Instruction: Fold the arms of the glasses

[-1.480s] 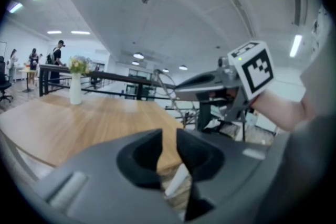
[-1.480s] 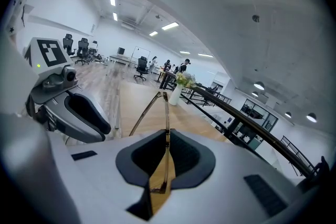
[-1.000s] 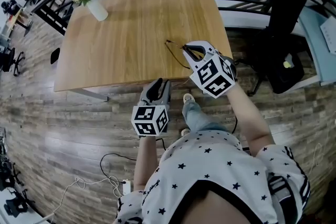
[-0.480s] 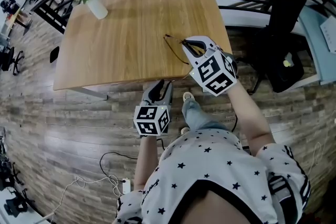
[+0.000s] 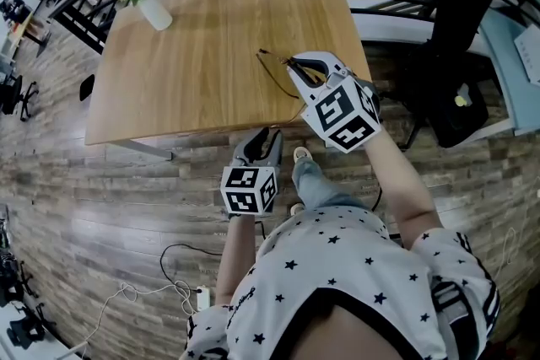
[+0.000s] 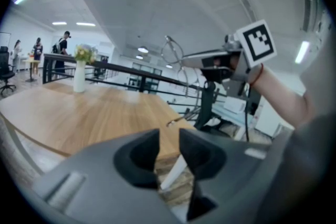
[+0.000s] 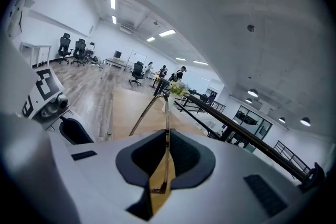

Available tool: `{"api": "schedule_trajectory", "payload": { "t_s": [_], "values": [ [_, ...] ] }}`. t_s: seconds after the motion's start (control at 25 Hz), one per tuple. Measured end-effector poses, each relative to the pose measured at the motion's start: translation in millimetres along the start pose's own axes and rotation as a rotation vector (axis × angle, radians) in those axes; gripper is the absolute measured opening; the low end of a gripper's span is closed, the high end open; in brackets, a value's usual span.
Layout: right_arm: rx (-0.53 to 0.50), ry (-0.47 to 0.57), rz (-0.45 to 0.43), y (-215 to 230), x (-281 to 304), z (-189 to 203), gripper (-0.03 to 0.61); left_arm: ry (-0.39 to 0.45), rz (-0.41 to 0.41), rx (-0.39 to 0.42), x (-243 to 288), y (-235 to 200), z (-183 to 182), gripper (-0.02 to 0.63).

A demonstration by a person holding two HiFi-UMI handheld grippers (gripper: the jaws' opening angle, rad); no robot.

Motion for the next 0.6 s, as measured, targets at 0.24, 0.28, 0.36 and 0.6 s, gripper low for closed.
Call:
{"api": "schedule_trajectory", "payload": {
  "t_s": [0.24, 0.28, 0.36, 0.6],
  "values": [
    [-0.007, -0.005, -0.012, -7, 1, 1, 0.02, 0.012, -0.005, 0.001, 0, -3, -3, 0.115],
    [-0.009, -0.008, -0.014, -8, 0, 3, 0.02, 0.014, -0.008, 0.001, -1, -3, -4, 0.115],
    [-0.011, -0.013, -0.018, -9, -1, 6, 0.02, 0.018, -0.017, -0.003, -3, -4, -4, 0.115],
    [-0.017, -0.027, -0.031, -15, -2, 11, 0.02, 0.03, -0.035, -0.013, -8, -9, -6, 0.115]
  ]
}}
Point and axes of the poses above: the fingertips, and each gripper's own axes: x forward along the fingers, y to its right, z out of its underside, the point moved 7 cm from there along -x, backward along the fingers, and after that the axes turned 12 degrees about z, right-handed, at the moved point
